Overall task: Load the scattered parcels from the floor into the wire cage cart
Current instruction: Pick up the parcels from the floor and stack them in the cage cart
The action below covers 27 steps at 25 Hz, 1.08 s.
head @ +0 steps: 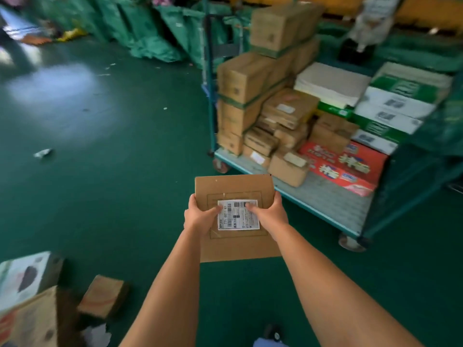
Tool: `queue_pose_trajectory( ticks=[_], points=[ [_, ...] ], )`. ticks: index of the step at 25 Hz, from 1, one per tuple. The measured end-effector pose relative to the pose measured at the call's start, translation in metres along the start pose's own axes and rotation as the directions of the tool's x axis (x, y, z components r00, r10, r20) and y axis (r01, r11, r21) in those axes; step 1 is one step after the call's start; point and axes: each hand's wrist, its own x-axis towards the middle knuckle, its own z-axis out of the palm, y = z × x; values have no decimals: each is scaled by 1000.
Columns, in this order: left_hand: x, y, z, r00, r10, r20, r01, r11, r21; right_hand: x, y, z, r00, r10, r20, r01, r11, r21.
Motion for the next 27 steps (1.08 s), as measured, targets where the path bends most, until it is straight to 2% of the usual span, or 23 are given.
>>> queue_pose_trajectory(
  ticks=[5, 9, 19, 23, 27],
  points=[
    [18, 56, 140, 995, 27, 97, -38, 993, 112, 74, 23, -113, 993, 45, -110, -42, 999, 27],
    [31, 98, 216, 990, 20, 141, -47, 981, 190, 125, 19, -176, 980, 65, -186, -62, 998, 20],
    [175, 212, 331, 966, 61, 251, -119, 967, 224, 292, -37, -242, 954, 118, -277, -96, 991, 93],
    [230, 255, 382, 936, 129, 327, -241, 913, 328, 349, -54, -269, 930, 145, -339, -99, 984, 147],
    [262, 283, 449, 902, 93, 422, -274, 878, 391, 397, -49, -311, 904, 228, -360, -157, 964, 217]
  ],
)
